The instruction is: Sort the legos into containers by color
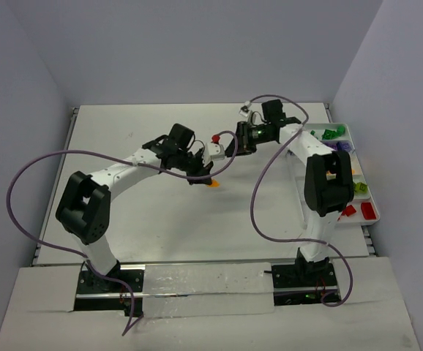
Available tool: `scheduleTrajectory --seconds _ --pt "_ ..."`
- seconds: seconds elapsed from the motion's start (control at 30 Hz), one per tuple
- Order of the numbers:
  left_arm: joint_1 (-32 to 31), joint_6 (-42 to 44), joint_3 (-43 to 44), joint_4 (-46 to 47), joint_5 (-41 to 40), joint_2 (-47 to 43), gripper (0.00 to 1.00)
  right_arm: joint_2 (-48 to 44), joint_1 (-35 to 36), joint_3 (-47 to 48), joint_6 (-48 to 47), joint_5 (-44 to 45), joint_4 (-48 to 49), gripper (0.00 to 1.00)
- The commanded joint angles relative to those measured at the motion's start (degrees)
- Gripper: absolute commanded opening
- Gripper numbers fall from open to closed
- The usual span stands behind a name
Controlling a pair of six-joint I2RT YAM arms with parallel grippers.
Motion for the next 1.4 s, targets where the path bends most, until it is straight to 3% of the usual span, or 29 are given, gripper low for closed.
scheduleTrajectory --seconds 0.0,0.17,0.3,0.53,1.0,1.07,1.23,1.37 --pt "0.1 -5.2 0.2 0.5 -1.6 -1.2 0.0 -3.3 -8.3 5.3 -7.3 6.0 -6.3 0.0" --pt "0.8 -13.2 3.3 2.3 -7.0 1.2 0.0 -3.4 -19.8 11.0 -13.5 15.1 -10.9 0.0" --pt "3.9 -16.8 8.0 1.0 -2.5 4.3 0.0 2.3 -25.2 19.5 -17.4 24.5 -15.2 0.0" --pt "7.6 -22.3 13.3 1.4 4.4 8.3 0.0 9.9 -27.2 26.4 -17.0 35.6 -13.6 0.0" --pt "9.2 -23.1 13.5 2.2 4.9 9.7 0.0 19.4 -27.4 33.8 -14.3 39.0 -11.2 0.0" --pt "9.3 -23.1 13.4 2.3 4.9 9.7 0.0 20.7 -27.4 35.0 -14.3 39.1 -11.4 0.13" --pt "9.5 -23.0 13.9 2.0 4.3 10.0 0.0 24.1 -27.4 39.1 -14.3 40.5 -13.2 0.32" --pt "9.6 -23.2 14.1 2.0 4.3 10.1 0.0 25.1 -27.4 40.9 -14.3 41.8 -14.4 0.54"
